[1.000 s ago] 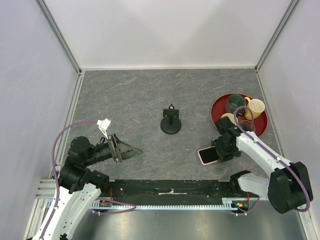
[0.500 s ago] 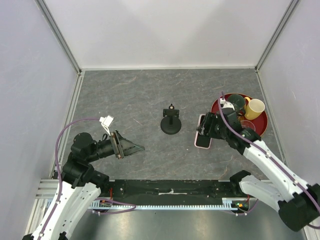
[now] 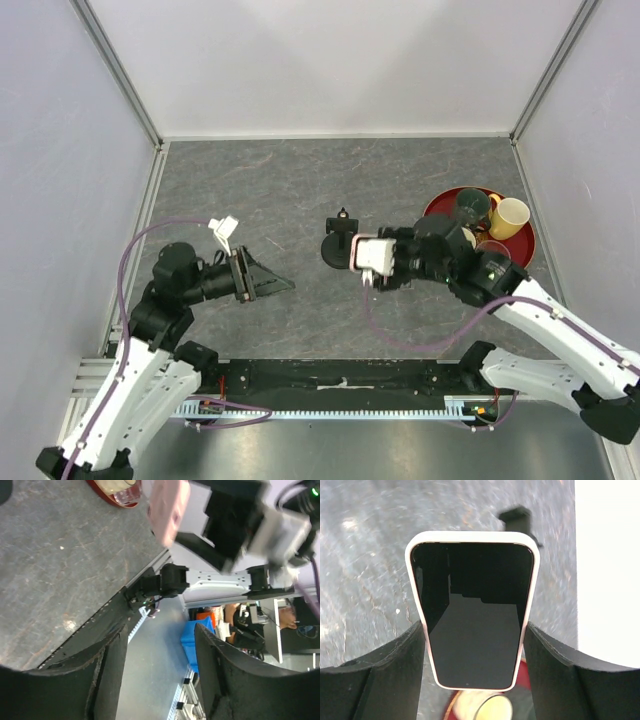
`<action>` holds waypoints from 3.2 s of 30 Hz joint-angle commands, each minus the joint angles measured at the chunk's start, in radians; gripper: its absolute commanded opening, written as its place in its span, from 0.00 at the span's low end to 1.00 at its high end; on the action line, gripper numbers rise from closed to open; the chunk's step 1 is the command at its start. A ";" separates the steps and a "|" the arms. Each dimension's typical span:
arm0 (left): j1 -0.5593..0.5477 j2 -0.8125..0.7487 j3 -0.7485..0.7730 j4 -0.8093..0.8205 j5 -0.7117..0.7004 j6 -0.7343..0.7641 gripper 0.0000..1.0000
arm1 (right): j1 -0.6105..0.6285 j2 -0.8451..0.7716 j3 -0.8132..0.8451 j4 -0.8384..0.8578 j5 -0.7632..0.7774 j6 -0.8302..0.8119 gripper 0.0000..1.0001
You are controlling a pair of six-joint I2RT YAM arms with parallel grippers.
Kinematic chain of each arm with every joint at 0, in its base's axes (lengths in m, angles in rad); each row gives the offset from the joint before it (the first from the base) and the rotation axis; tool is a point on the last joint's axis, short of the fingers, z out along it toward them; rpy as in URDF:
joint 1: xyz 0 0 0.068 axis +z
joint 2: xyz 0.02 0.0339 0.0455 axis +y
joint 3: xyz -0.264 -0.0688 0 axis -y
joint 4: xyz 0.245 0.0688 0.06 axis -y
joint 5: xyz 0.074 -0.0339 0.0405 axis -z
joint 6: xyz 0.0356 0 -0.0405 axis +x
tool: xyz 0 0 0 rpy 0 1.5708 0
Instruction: Place the phone on the phone stand
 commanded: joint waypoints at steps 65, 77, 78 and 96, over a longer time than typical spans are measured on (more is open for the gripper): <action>-0.370 -0.015 0.125 0.010 -0.734 0.250 0.02 | 0.616 -0.013 -0.086 0.207 0.673 0.840 0.98; -0.370 -0.234 -0.067 0.325 -0.565 0.149 0.02 | 0.397 -0.054 -0.175 0.604 0.274 1.895 0.98; -0.370 -0.232 -0.067 0.319 -0.567 0.160 0.02 | 0.398 -0.053 -0.192 0.764 0.232 1.921 0.98; -0.370 -0.198 -0.012 0.234 -0.639 0.351 0.02 | 0.630 0.209 0.187 0.223 0.944 2.108 0.98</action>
